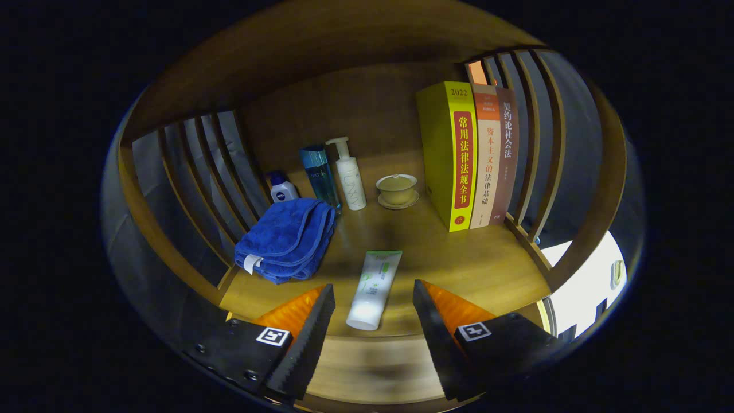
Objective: Pull open the drawer, take out the items inside it, and place them on the countertop above the cabinet.
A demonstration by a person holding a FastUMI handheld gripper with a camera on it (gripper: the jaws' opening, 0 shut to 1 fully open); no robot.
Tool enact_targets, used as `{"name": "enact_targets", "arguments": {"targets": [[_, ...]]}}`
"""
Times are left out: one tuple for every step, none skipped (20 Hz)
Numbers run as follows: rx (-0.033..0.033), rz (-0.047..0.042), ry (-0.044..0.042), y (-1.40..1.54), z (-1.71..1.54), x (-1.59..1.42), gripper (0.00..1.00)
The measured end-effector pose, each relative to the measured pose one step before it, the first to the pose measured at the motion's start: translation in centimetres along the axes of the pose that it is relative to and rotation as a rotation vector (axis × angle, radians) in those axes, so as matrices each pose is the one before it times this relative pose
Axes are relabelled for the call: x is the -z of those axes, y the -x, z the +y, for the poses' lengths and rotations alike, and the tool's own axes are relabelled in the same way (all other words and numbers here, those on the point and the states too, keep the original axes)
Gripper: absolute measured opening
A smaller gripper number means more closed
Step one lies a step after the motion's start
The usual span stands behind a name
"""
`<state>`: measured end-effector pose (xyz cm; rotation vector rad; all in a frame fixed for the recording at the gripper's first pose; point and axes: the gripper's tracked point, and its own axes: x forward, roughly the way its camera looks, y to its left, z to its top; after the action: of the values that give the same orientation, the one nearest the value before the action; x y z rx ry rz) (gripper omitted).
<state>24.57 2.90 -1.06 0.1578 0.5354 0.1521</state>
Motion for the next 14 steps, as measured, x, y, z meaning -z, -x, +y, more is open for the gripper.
{"name": "enact_targets", "arguments": {"targets": [[-0.00227, -0.00649, 0.00018, 0.526, -0.038, 0.069, 0.92], [-0.00424, -0.00883, -0.00115, 0.516, 0.028, 0.003, 0.93], [-0.00201, -0.00512, 0.00179, 0.420, -0.001, 0.072, 0.93], [-0.00254, -0.00629, 0.00165, 0.518, 0.031, 0.107, 0.94], [-0.00265, -0.00272, 0.00228, 0.474, 0.172, 0.119, 0.95], [-0.00297, -0.00581, 0.00357, 0.657, 0.129, 0.177, 0.96], [-0.00303, -0.00813, 0.00736, 0.553, 0.187, 0.003, 0.96], [0.00152, -0.00996, 0.00978, 0.709, 0.100, 0.181, 0.97], [-0.00221, -0.01122, 0.01260, 0.784, 0.169, 0.183, 0.97], [-0.00227, -0.01072, 0.00877, 0.810, 0.222, 0.255, 0.97], [-0.00444, -0.01094, 0.00528, 0.820, 0.238, 0.342, 0.97], [-0.00211, -0.01459, -0.00223, 0.923, 0.166, 0.325, 0.97], [-0.00051, -0.01306, -0.00122, 0.714, 0.128, 0.282, 0.97], [0.00524, -0.01164, 0.00177, 0.814, -0.085, 0.339, 0.97]]}}
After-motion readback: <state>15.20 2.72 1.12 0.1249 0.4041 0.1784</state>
